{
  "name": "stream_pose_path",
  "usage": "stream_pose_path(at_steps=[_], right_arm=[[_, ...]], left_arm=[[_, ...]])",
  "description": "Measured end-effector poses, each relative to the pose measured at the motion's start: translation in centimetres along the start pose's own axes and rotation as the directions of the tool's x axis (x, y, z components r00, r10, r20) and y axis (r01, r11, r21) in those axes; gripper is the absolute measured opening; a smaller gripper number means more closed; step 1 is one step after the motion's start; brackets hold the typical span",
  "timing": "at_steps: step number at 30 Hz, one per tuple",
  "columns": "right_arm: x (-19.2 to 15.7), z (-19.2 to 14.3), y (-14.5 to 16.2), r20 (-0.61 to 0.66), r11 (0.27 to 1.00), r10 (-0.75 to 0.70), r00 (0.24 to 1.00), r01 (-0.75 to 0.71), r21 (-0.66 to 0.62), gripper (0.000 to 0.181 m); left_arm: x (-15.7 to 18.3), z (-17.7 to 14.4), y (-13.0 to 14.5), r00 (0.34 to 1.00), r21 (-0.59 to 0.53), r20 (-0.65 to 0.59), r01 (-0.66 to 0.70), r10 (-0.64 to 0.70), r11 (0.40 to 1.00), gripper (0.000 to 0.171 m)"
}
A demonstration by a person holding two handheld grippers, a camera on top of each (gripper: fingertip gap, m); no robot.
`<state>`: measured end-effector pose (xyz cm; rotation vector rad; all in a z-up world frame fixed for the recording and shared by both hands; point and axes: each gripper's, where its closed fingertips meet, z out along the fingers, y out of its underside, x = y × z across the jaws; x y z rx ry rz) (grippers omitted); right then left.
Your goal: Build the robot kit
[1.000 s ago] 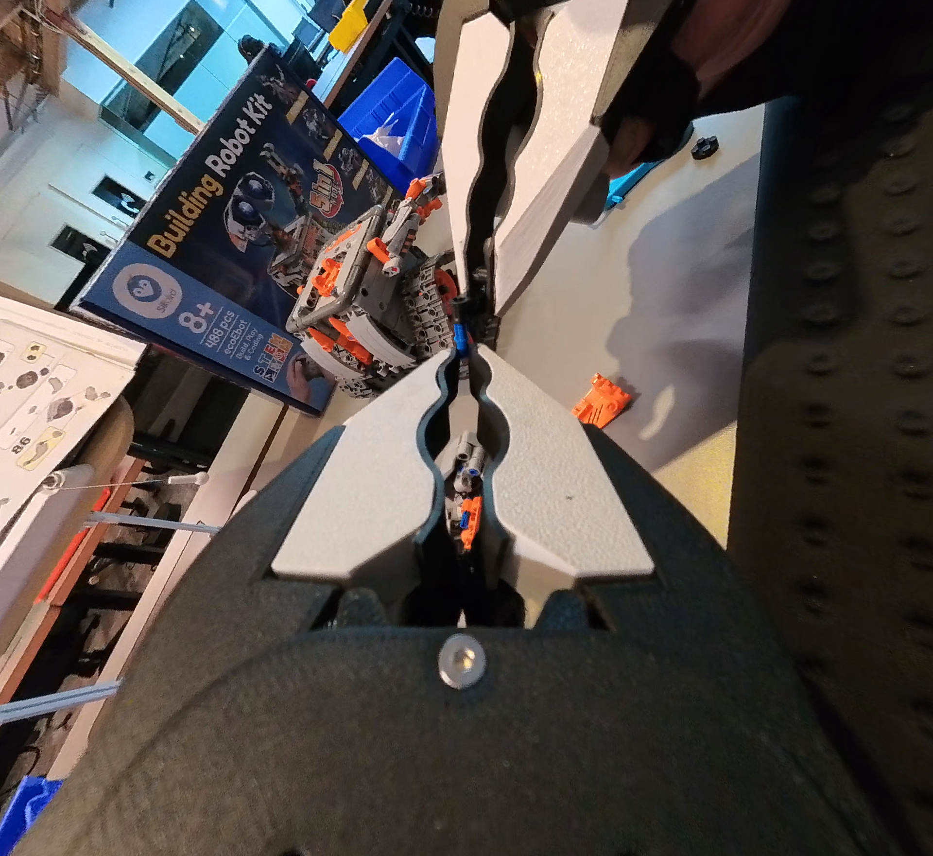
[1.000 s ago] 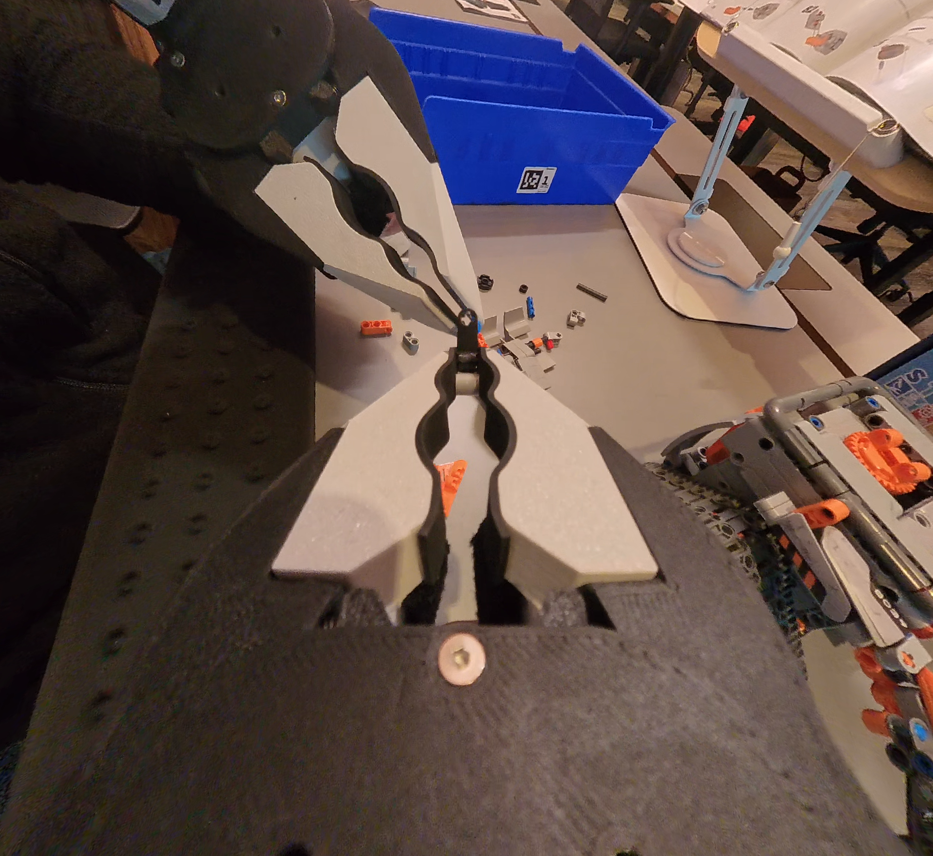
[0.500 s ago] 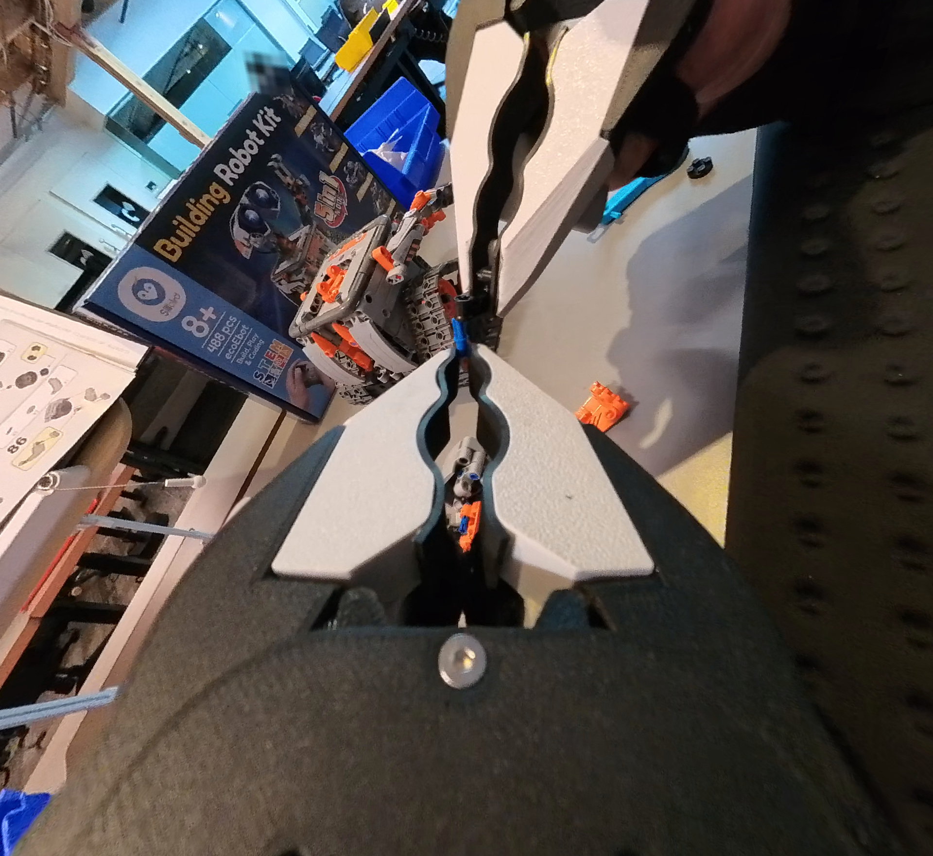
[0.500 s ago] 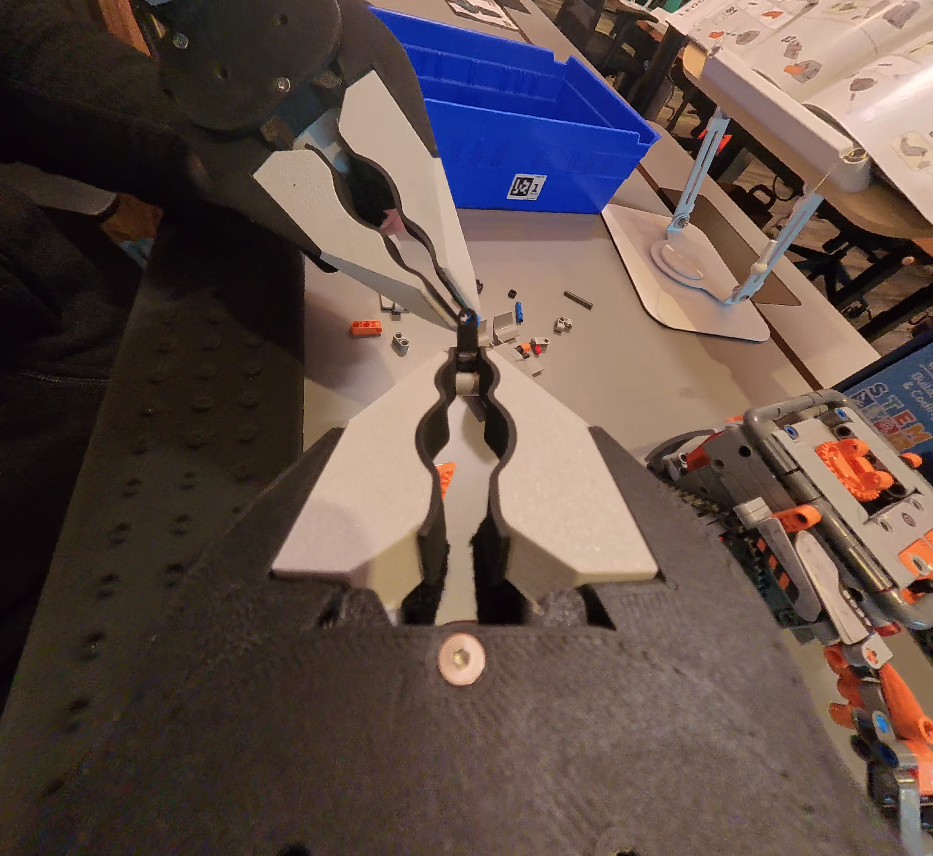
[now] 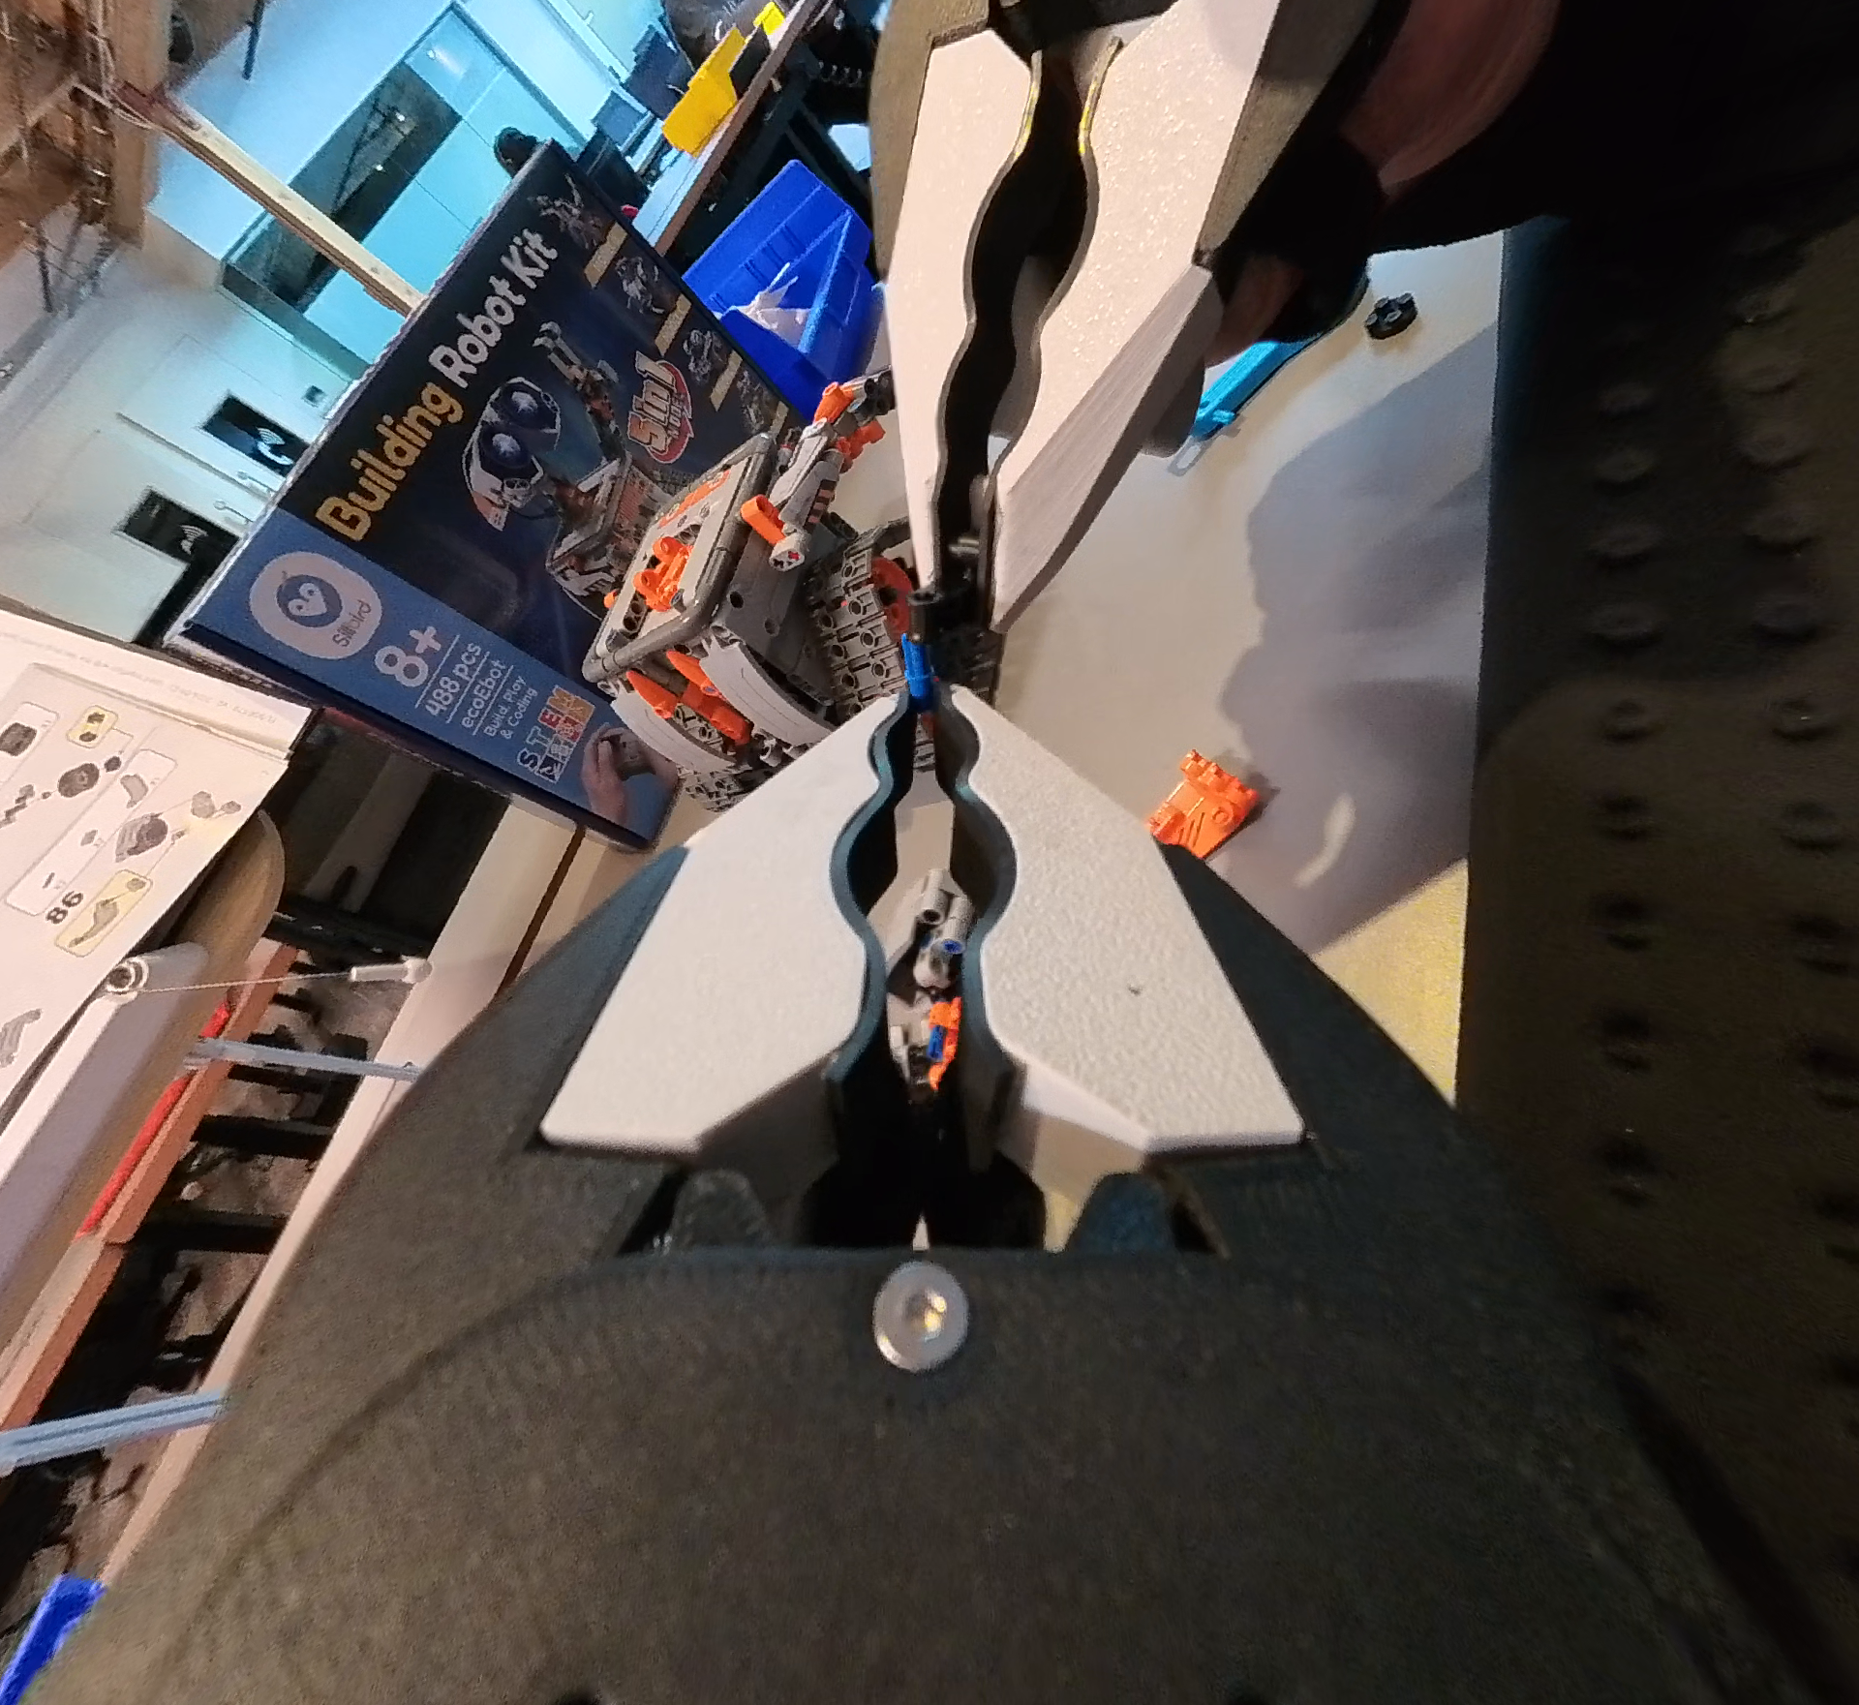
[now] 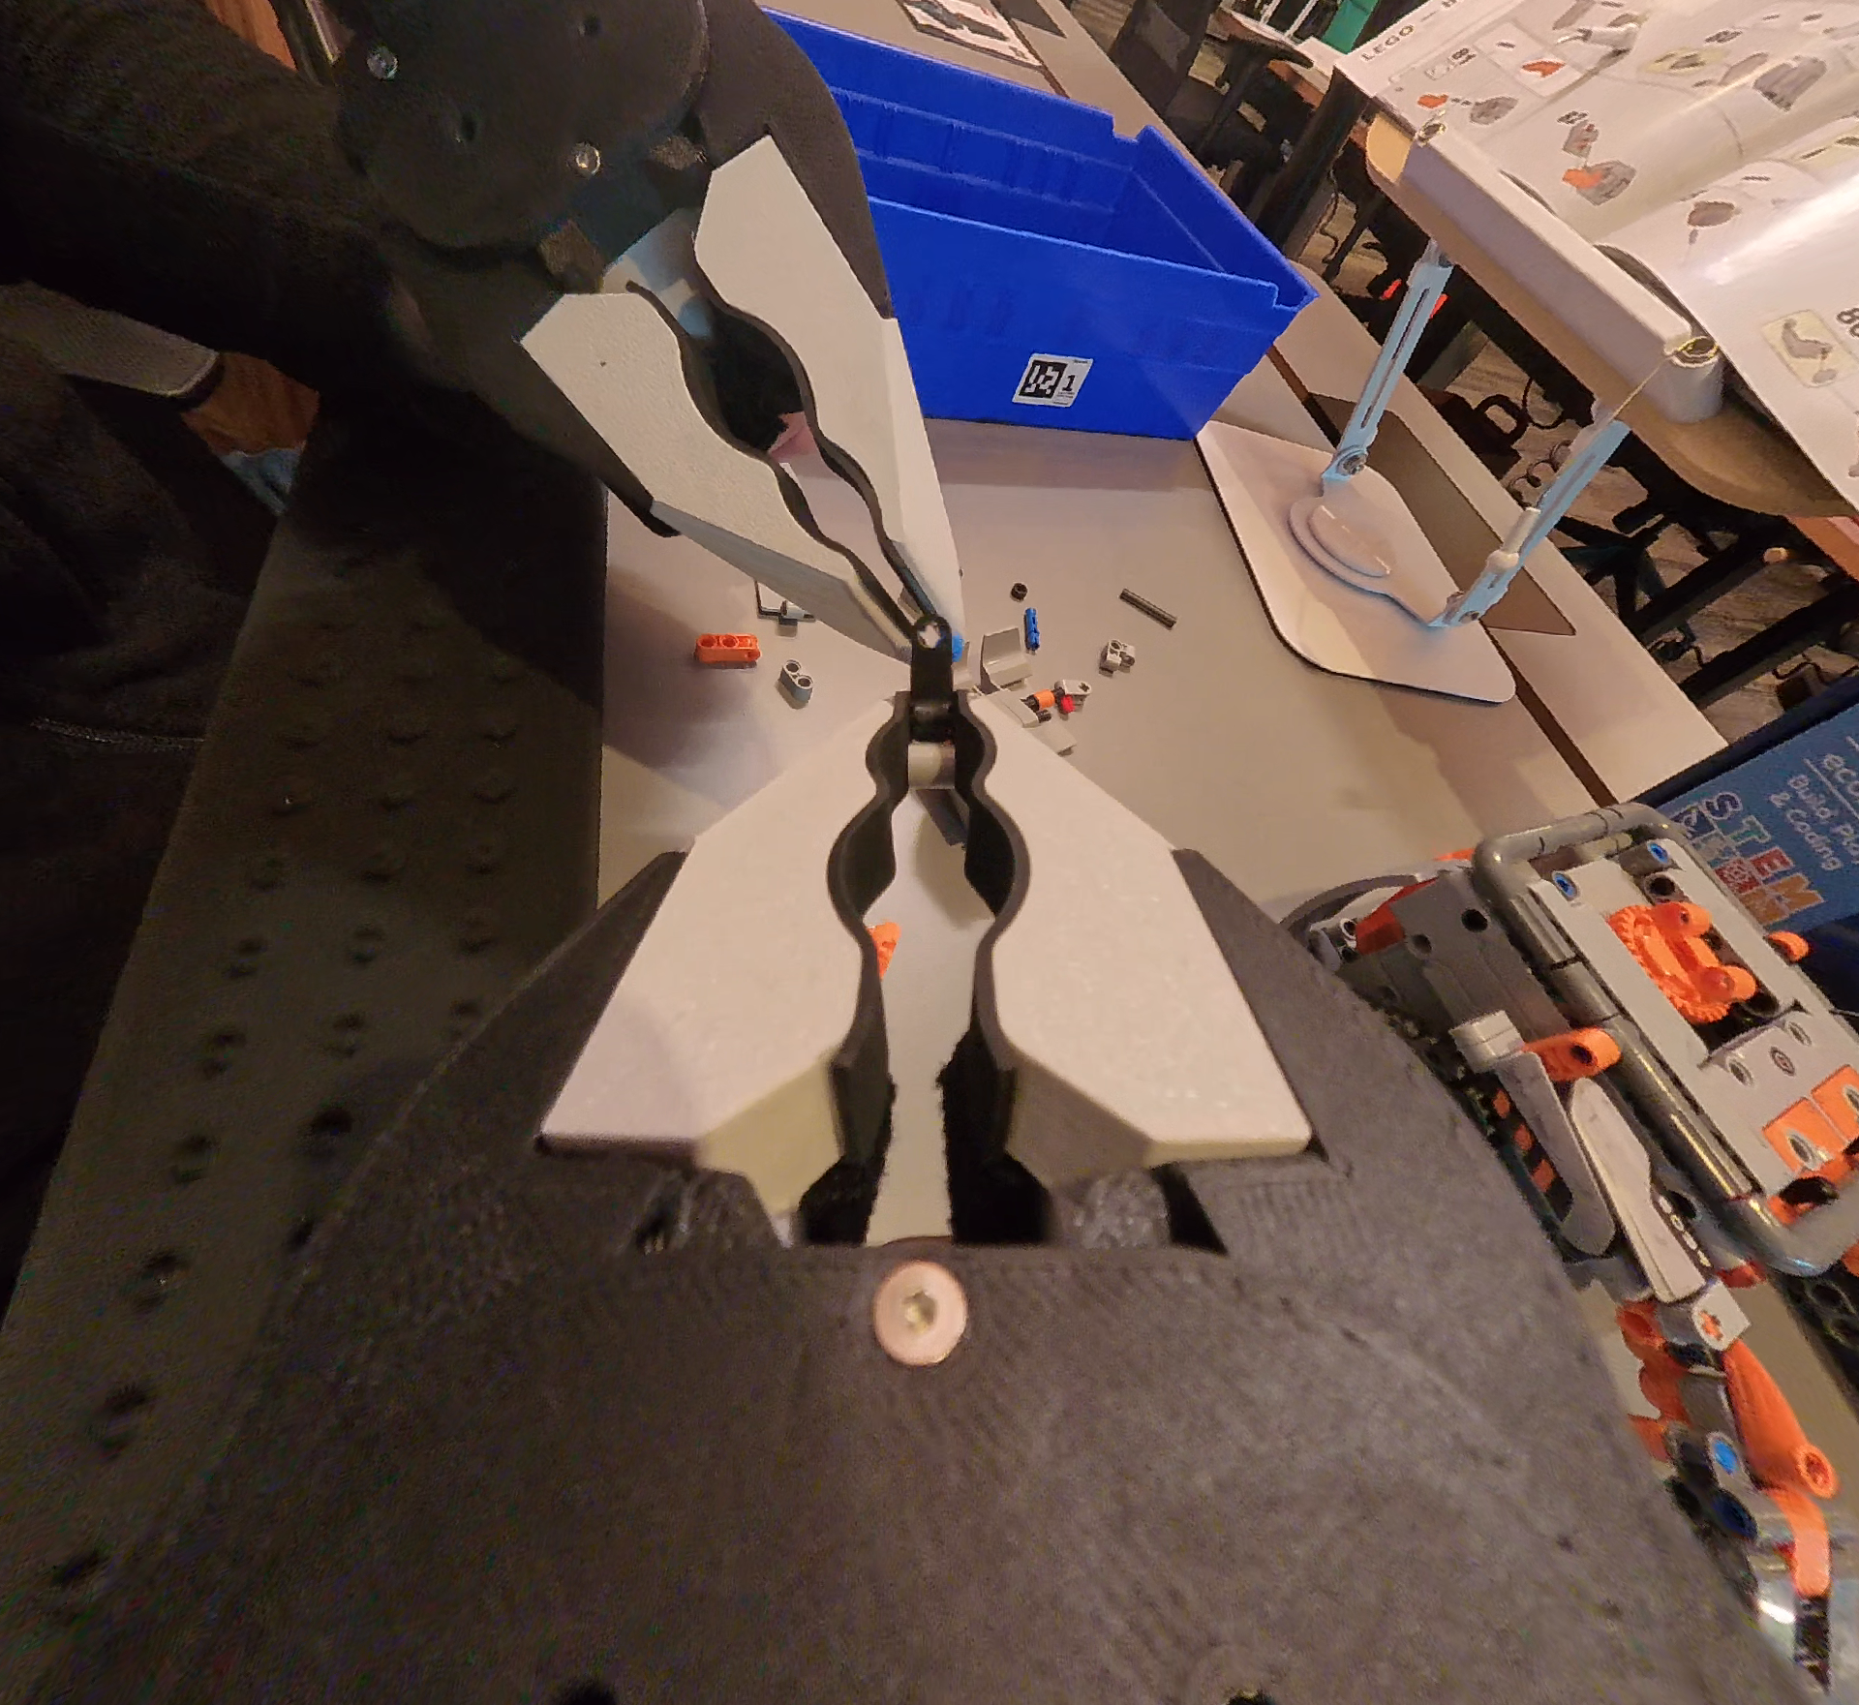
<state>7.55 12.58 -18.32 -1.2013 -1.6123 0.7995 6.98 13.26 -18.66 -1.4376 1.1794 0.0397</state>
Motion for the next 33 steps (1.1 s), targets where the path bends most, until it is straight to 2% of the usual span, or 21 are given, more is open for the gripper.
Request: stream_pose_path(at_steps=[13, 33], right_arm=[[0.04, -0.03, -0.26, -0.041, 0.999, -0.039, 0.998, 0.039, -0.006, 0.005], [0.15, -0.39, -0.56, -0.043, 0.999, -0.031, 0.999, 0.031, 0.012, 0.005]], left_arm=[[0.02, 0.07, -0.21, 0.998, 0.004, 0.037, -0.051, 0.051, 0.999, 0.000], [-0.42, -0.20, -0.68, 0.998, 0.041, 0.053, -0.036, 0.034, 0.998, 0.000]])
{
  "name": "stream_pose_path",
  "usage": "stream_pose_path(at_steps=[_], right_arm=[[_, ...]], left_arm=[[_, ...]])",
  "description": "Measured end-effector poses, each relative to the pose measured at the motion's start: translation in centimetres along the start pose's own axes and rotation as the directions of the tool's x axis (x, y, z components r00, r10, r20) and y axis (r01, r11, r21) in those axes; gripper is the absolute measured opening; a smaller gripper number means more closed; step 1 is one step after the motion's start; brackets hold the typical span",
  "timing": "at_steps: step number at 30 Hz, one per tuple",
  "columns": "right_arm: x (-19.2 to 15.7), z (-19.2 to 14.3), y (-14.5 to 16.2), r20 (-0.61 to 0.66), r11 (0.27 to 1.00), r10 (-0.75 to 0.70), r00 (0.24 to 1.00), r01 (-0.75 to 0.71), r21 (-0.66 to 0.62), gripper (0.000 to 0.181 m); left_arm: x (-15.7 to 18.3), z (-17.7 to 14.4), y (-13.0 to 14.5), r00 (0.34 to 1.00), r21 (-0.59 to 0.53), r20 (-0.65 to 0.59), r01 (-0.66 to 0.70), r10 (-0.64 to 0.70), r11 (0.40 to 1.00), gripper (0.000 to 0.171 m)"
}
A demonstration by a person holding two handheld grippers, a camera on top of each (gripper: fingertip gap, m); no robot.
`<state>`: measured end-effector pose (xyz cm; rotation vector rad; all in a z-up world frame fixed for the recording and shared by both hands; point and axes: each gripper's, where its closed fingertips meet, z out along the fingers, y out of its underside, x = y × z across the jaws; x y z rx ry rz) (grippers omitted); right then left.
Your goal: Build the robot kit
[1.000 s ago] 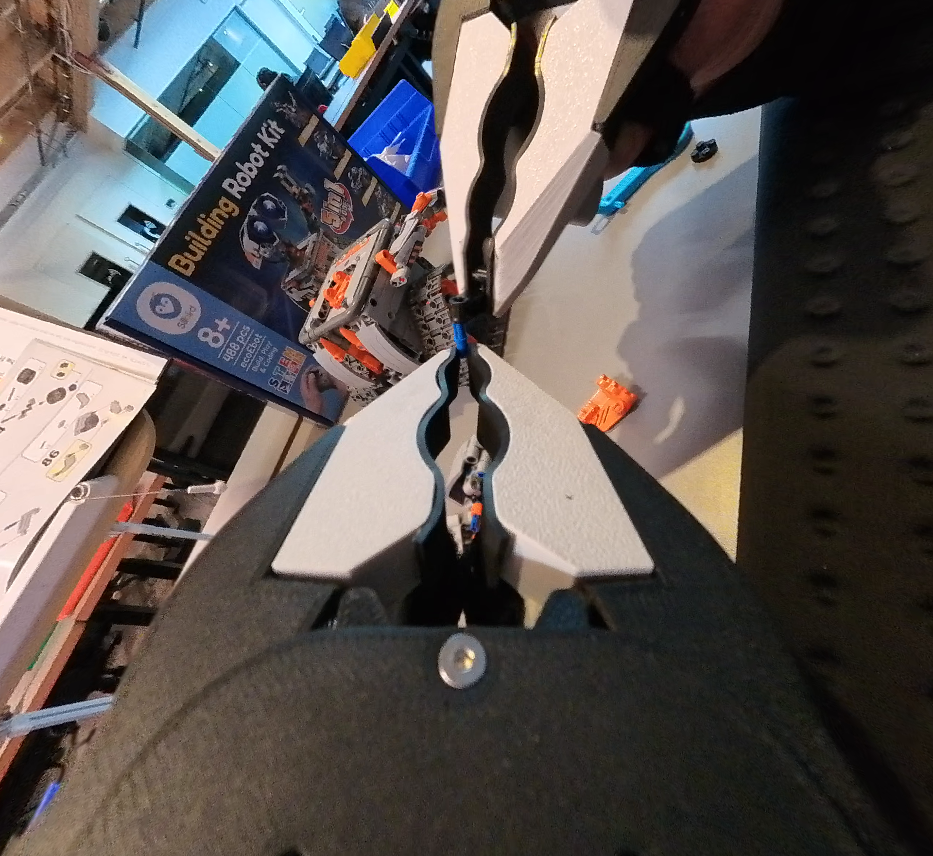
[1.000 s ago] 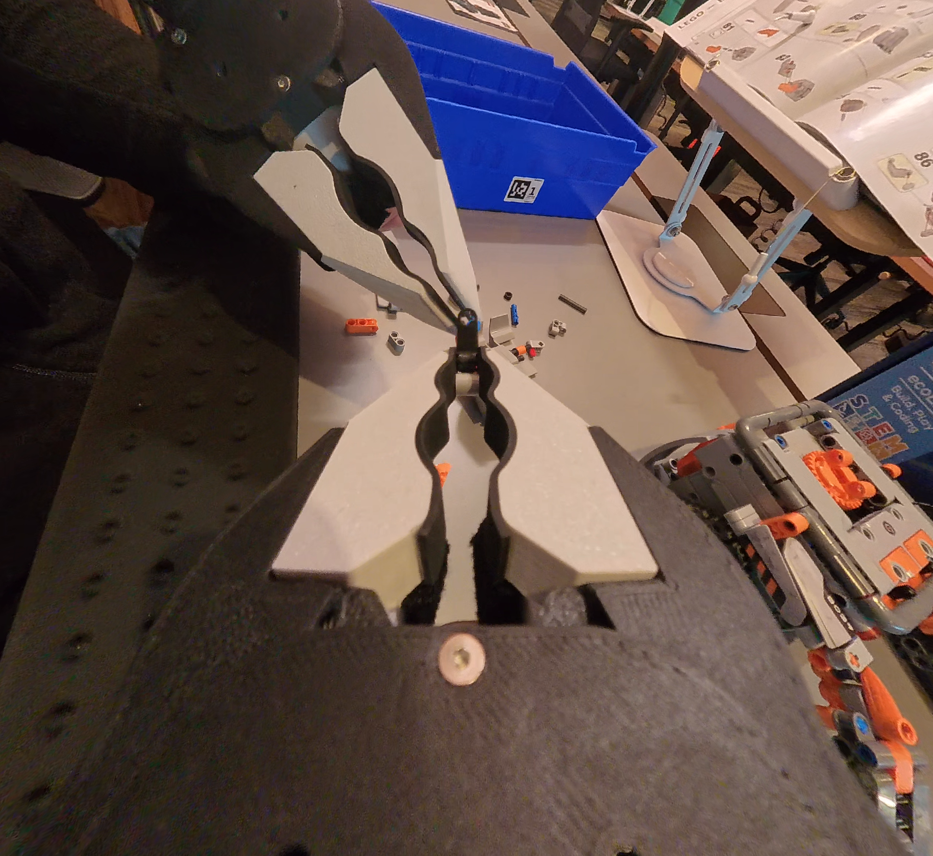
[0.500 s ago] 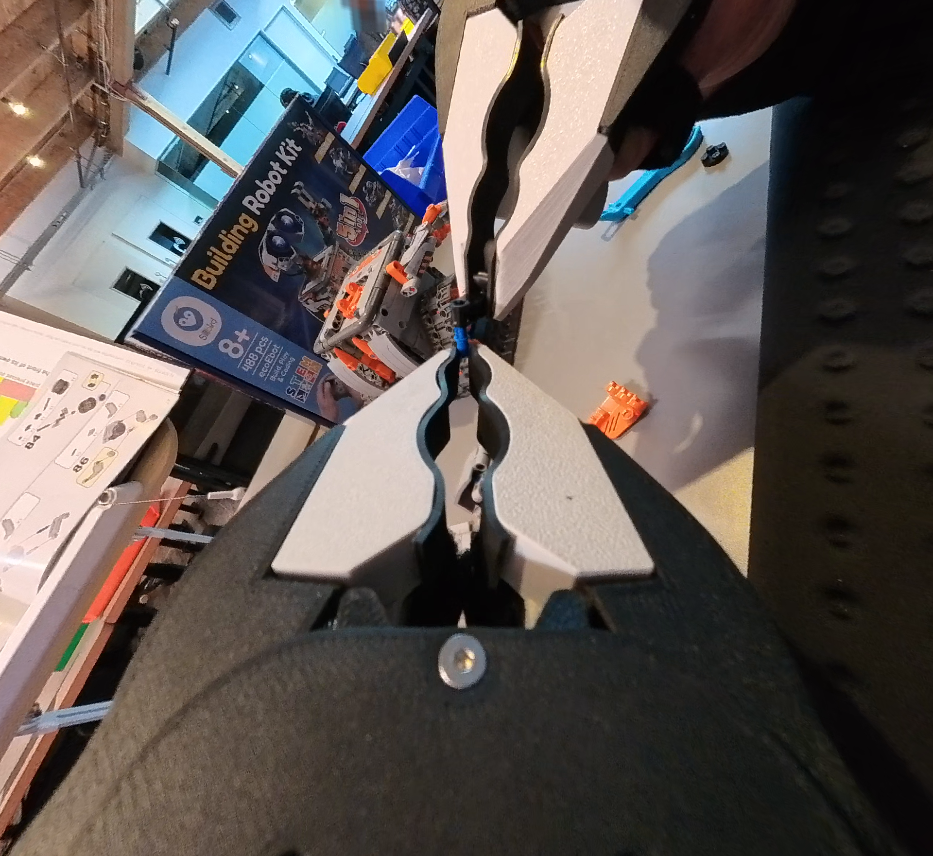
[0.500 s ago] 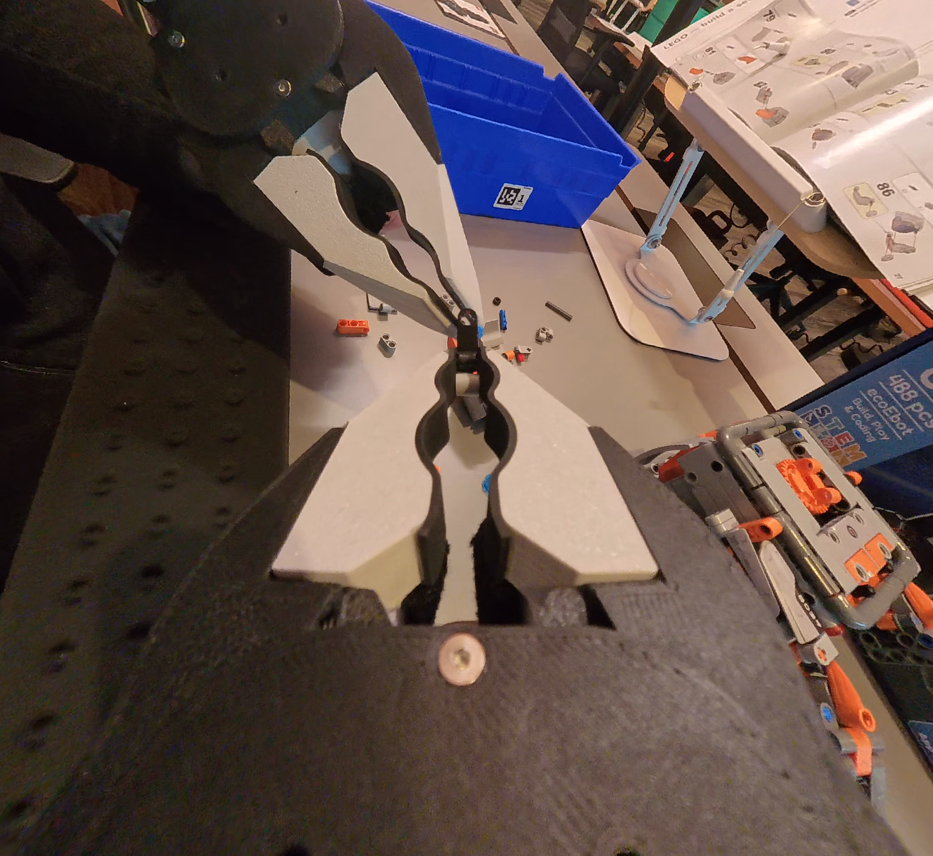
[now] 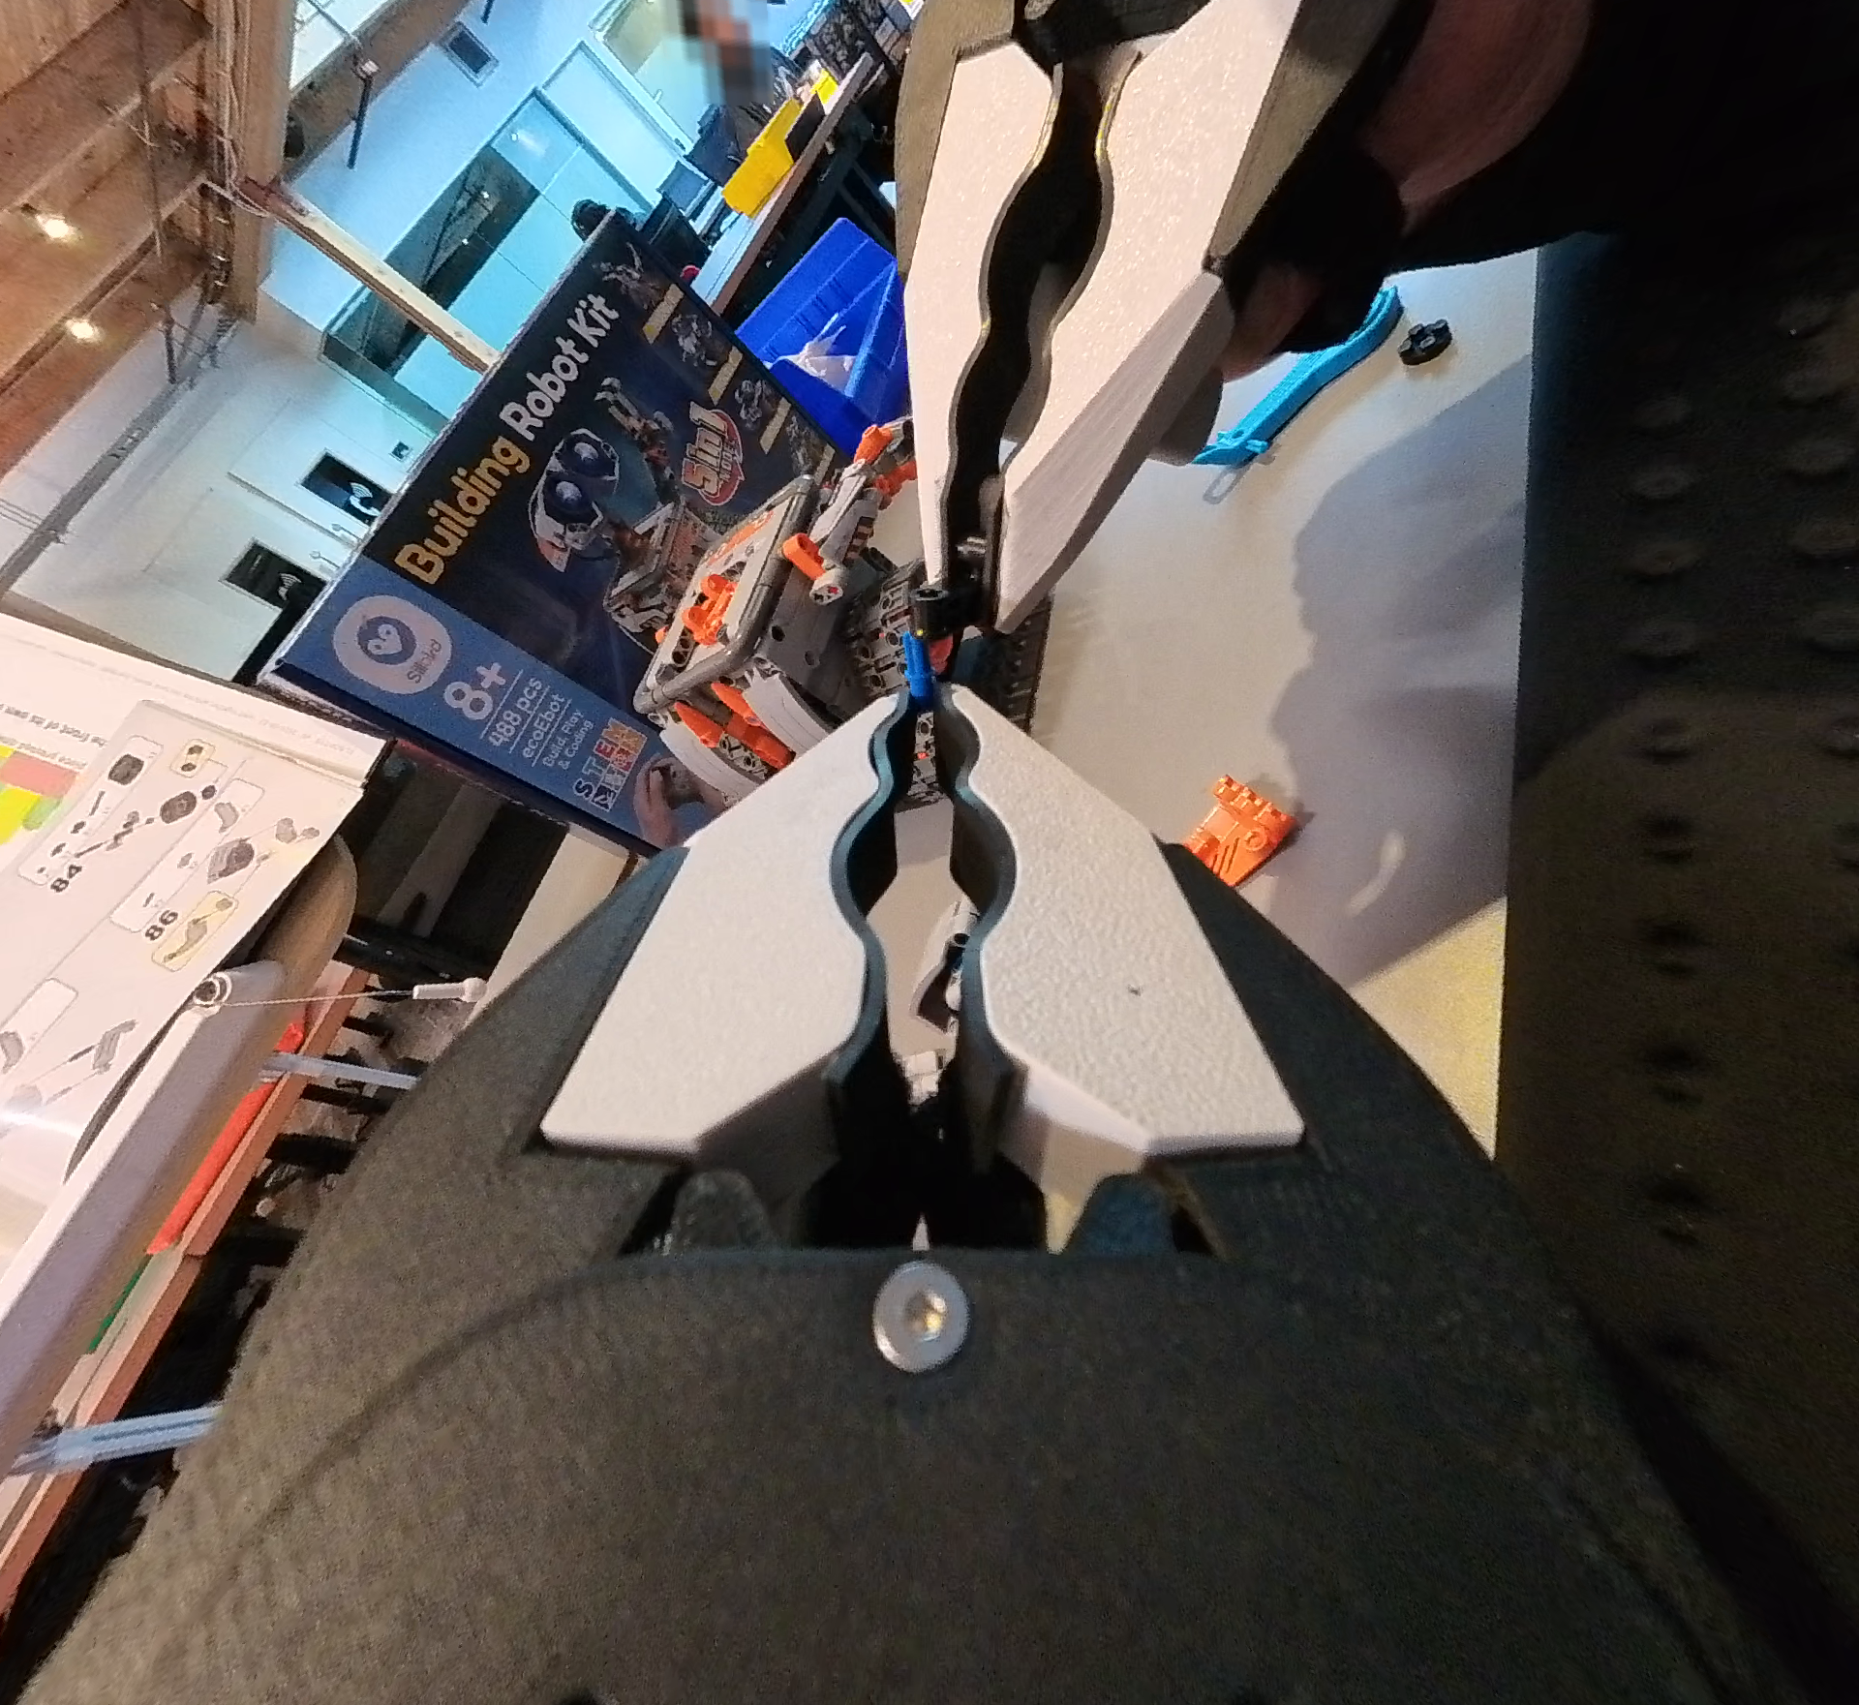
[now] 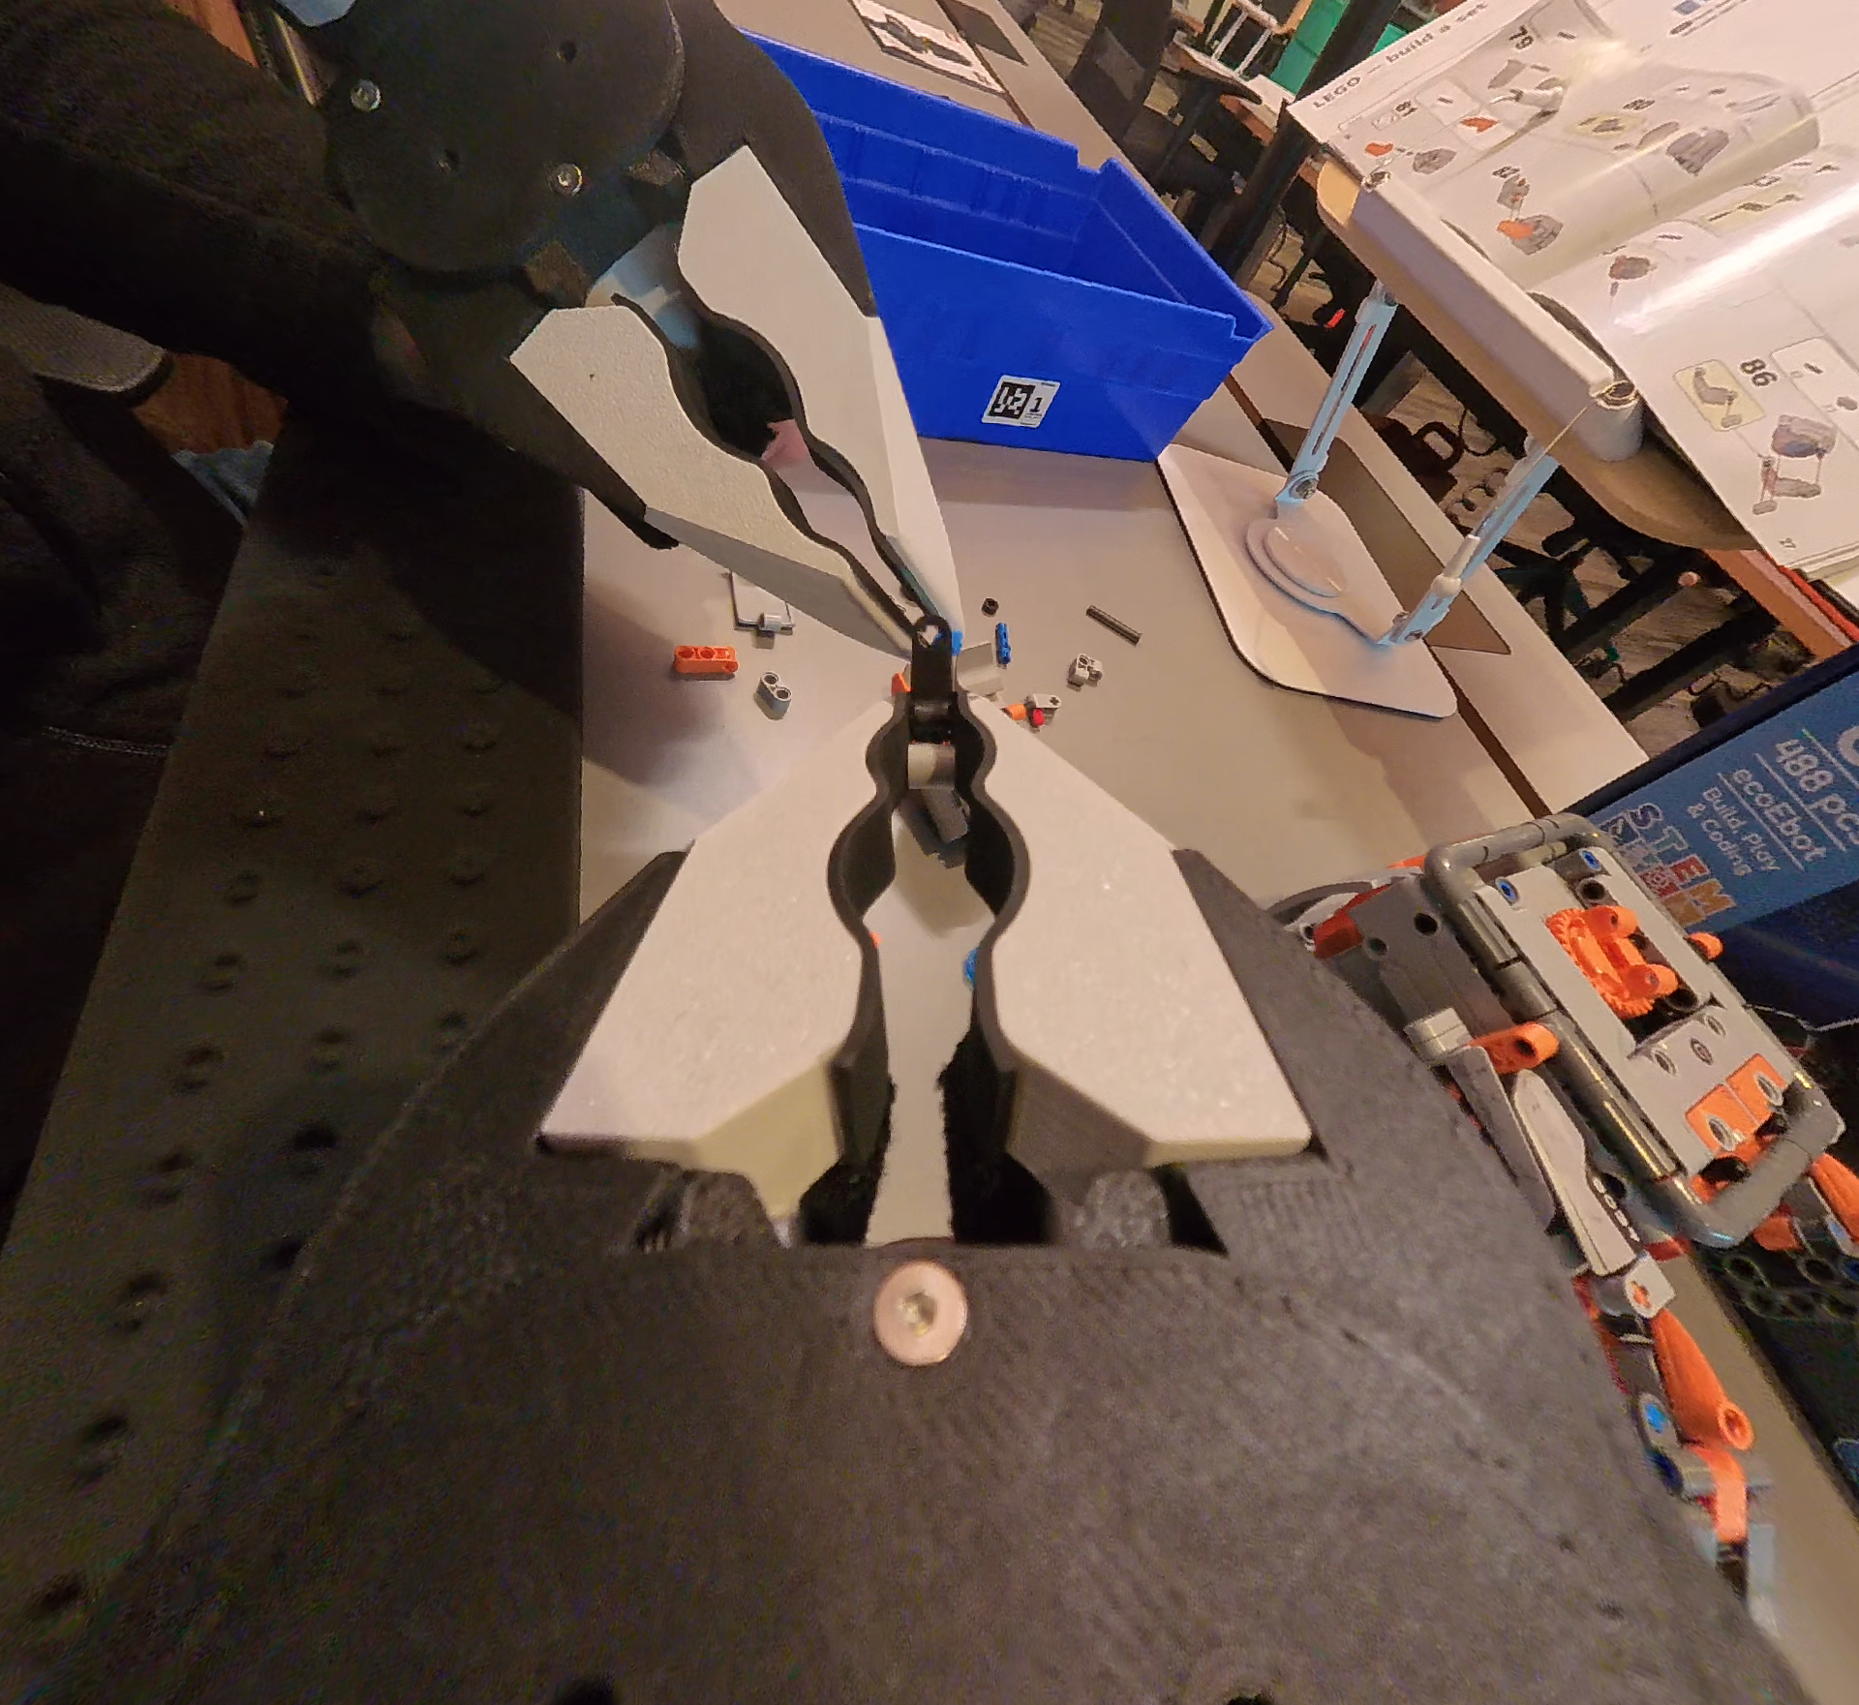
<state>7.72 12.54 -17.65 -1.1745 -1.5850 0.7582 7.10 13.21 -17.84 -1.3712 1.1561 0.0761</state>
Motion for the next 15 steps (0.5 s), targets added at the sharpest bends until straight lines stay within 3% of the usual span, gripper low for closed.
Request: stream_pose_path(at_steps=[15], right_arm=[[0.17, 0.05, 0.02, -0.003, 1.000, 0.031, 1.000, -0.031, 0.006, 0.005]], left_arm=[[0.13, 0.11, 0.03, 1.000, -0.009, 0.011, -0.019, 0.019, 1.000, 0.000]])
